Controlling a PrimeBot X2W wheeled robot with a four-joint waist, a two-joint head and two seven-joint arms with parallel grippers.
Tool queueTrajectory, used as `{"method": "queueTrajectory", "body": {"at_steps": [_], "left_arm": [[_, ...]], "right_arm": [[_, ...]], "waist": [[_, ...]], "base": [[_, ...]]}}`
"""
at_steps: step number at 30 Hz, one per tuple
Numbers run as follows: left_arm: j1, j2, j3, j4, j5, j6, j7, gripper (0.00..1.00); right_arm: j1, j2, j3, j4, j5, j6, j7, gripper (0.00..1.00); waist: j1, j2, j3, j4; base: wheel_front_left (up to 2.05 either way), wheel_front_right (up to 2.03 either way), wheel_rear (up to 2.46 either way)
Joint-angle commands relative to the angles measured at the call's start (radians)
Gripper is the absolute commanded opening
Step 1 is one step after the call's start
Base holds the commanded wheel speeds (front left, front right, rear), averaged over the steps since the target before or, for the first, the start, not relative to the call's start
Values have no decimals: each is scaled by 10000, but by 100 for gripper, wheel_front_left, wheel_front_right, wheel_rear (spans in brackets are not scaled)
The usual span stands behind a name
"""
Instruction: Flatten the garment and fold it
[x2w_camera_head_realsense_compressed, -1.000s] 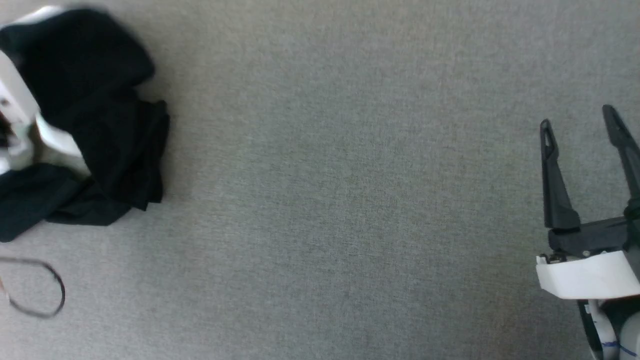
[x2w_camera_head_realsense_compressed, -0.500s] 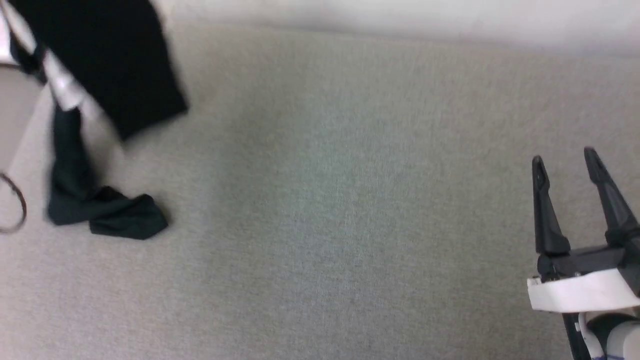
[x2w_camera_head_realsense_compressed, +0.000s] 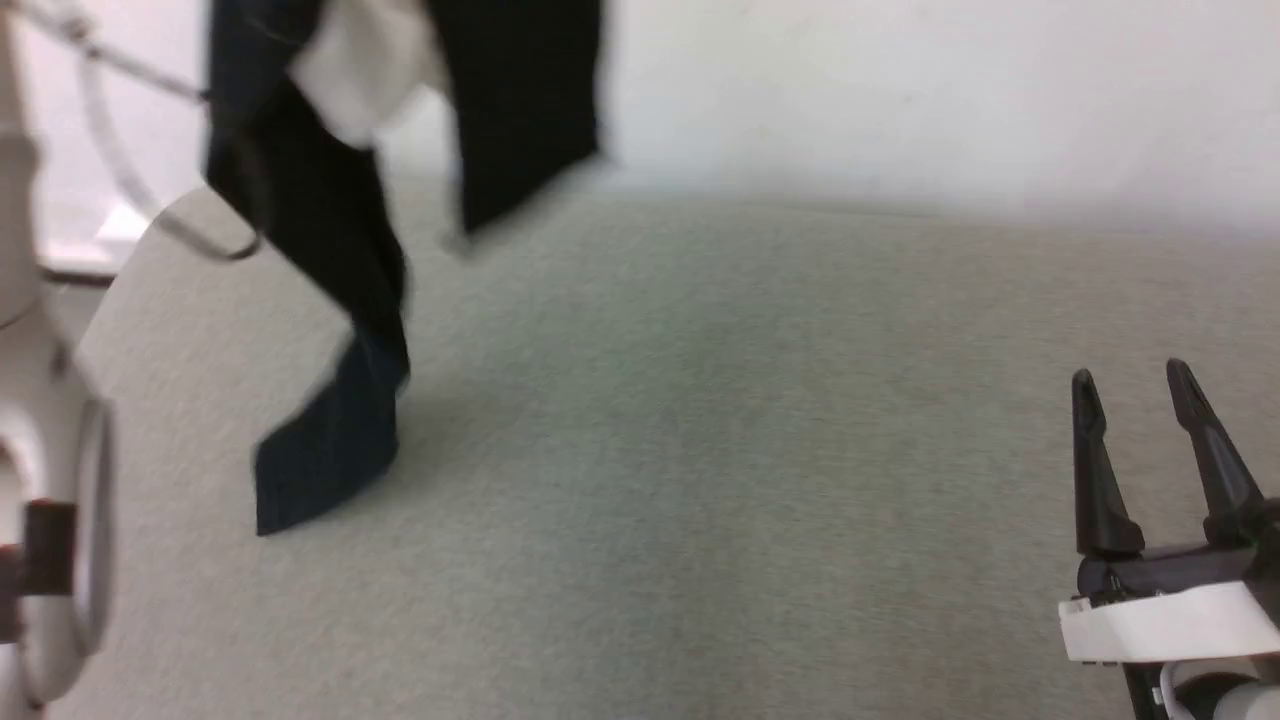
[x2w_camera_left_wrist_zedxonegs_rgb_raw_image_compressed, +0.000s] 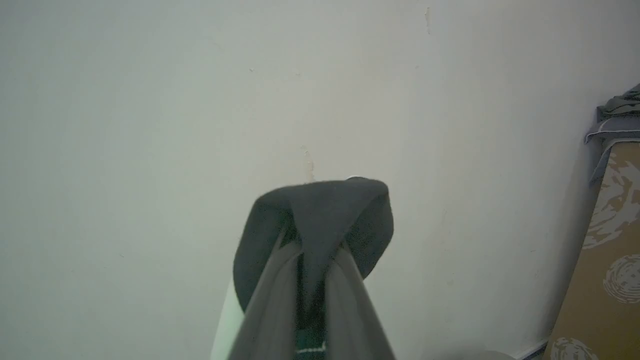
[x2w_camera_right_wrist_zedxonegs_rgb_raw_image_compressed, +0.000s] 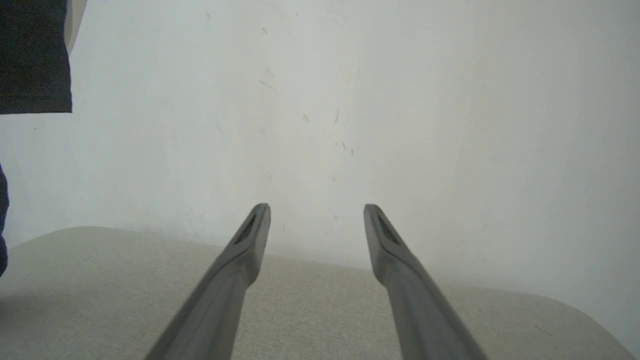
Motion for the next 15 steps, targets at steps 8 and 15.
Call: {"method": "queueTrajectory", "body": {"at_steps": [8,15], "left_arm": [[-852,-1701,-164,410,-614,282,-486,0],[-213,-2520,-428,46,-1265,501,-780,0]], "right_arm": [[275,23,-218,82,126,-9,-142,100],[223,24,-493,48,109,-9,-144,100]], "waist": [[2,0,-514,-1719],[2,0,-261,-2460]], "base": [[0,0,0],[0,0,0]]}}
